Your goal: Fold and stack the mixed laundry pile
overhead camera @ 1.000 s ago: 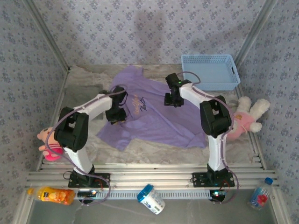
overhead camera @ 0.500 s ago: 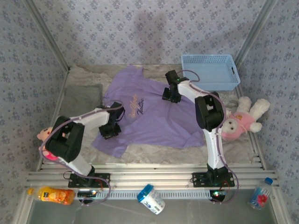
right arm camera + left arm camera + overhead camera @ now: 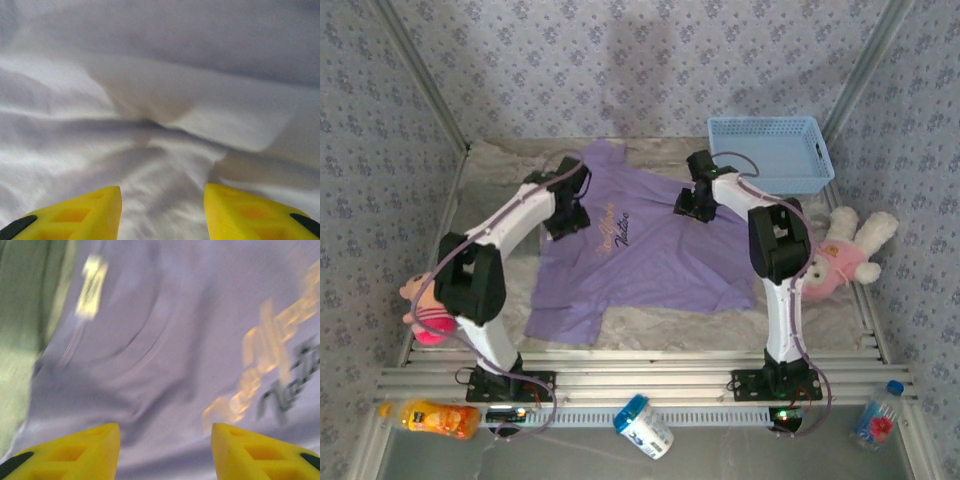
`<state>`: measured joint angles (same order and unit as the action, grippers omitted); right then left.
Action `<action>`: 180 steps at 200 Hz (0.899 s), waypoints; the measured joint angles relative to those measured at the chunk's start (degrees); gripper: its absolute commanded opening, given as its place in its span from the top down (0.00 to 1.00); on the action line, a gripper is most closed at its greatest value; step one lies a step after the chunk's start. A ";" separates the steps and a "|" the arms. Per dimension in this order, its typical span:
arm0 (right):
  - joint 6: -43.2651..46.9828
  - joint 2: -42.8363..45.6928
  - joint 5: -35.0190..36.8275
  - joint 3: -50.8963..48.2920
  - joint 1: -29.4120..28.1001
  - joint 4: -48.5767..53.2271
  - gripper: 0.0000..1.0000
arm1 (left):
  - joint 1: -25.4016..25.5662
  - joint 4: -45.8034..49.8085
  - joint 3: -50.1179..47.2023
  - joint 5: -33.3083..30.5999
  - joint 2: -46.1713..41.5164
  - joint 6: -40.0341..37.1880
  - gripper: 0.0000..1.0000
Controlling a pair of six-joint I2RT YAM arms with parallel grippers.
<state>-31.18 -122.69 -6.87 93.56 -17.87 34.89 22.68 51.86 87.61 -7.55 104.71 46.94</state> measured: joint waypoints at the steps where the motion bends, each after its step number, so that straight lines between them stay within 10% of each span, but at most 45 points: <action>1: 0.02 0.20 -0.02 -0.20 0.04 0.07 0.51 | -0.11 -0.09 0.72 0.02 0.48 -0.09 0.51; 90: 1.18 11.87 1.62 -16.96 12.22 1.05 0.51 | -2.80 -0.35 20.00 0.85 26.38 -2.60 0.58; 180: 1.40 0.13 2.47 -2.19 17.25 2.21 0.53 | -8.22 7.23 51.45 3.32 44.28 -8.28 0.58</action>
<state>-29.78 -122.56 -4.40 91.37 -0.62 37.10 14.46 59.09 139.06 -4.23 148.99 38.65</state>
